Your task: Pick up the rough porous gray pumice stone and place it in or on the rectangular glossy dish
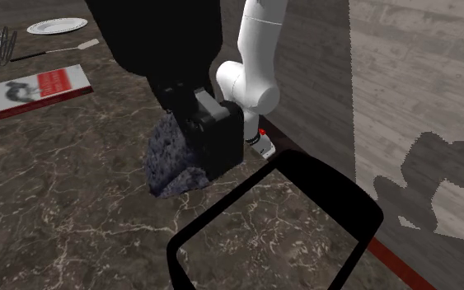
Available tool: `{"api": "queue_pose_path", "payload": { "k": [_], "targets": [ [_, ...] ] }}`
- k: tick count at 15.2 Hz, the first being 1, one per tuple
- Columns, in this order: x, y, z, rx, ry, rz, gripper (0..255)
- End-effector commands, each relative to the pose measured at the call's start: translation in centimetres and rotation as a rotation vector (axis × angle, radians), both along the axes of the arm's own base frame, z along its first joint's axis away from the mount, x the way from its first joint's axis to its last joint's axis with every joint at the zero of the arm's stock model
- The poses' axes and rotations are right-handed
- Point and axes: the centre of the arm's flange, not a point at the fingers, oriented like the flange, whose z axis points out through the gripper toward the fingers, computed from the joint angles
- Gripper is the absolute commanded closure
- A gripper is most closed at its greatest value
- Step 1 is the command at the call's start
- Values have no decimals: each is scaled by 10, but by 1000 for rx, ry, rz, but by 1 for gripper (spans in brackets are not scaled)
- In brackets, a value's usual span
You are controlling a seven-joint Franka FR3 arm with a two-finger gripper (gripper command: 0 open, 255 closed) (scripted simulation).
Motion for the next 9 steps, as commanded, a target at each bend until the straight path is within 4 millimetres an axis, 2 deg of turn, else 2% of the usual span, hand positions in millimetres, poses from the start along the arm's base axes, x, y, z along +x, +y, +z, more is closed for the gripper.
{"api": "queue_pose_path", "payload": {
  "k": [1, 7, 9],
  "targets": [
    [-12, 22, -3, 0, 0, -2, 255],
    [-50, 93, -2, 0, 0, -2, 255],
    [-50, 93, -13, 0, 0, -2, 255]
  ]
}}
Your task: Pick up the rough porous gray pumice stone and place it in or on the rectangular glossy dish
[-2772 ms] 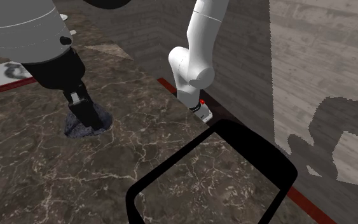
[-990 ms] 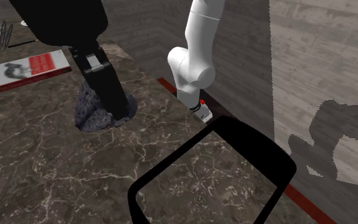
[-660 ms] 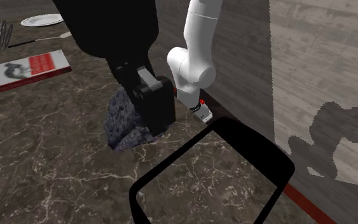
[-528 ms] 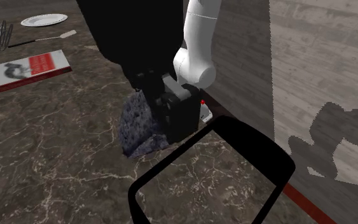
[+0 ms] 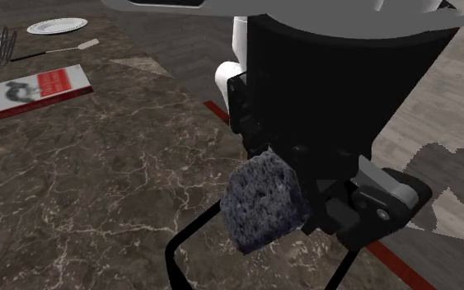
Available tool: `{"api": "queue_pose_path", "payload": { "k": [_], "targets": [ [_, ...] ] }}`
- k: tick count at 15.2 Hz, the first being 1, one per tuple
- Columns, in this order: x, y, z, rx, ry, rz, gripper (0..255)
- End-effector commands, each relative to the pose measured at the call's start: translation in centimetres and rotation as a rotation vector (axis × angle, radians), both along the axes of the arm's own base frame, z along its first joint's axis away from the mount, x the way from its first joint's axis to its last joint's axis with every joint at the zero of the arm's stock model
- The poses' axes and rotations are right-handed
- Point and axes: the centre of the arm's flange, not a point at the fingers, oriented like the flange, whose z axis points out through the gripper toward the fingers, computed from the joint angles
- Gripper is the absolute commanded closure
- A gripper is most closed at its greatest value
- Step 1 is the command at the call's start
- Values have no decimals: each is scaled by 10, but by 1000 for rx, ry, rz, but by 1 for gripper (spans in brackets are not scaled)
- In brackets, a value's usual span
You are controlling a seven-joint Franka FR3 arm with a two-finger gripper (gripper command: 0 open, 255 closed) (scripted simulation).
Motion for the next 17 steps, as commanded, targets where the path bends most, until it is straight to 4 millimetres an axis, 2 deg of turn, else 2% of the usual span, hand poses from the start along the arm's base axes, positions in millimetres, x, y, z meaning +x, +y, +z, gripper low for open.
{"api": "queue_pose_path", "payload": {
  "k": [1, 12, 17],
  "targets": [
    [-2, 3, -8, 0, 0, -1, 255],
    [-2, 3, -67, 0, 0, -1, 255],
    [-2, 3, -67, 0, 0, -1, 255]
  ]
}}
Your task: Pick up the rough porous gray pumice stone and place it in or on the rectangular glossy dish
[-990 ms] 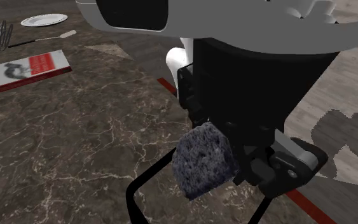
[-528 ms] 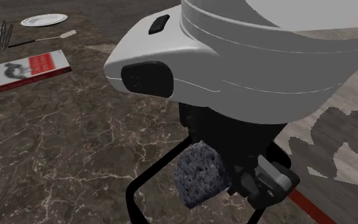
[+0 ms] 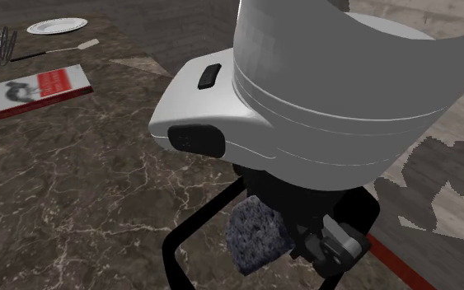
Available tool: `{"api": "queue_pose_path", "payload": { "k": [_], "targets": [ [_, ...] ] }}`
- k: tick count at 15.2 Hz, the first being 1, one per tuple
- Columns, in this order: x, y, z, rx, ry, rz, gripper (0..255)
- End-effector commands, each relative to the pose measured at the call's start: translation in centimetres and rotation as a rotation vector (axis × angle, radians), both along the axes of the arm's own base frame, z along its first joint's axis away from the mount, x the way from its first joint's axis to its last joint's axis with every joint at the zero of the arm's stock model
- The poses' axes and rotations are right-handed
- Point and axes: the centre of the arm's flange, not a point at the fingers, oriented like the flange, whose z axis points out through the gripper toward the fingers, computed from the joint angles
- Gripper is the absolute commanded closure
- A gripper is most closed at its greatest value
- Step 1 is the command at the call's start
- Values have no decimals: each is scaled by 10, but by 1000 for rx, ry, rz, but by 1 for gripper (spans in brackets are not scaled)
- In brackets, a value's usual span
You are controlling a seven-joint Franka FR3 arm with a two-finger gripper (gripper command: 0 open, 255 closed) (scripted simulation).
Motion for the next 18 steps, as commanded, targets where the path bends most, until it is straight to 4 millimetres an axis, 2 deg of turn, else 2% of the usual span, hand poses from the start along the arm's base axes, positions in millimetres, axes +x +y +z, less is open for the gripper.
{"api": "queue_pose_path", "payload": {
  "k": [1, 3, 4, 9, 13, 18],
  "targets": [
    [0, 0, 0, 0, 0, 0, 255],
    [0, 0, 0, 0, 0, 0, 255],
    [0, 0, 0, 0, 0, 0, 0],
    [0, 0, 0, 0, 0, 0, 0],
    [4, 3, 50, 0, 0, 0, 0],
    [4, 3, 50, 0, 0, 0, 0]
  ]
}}
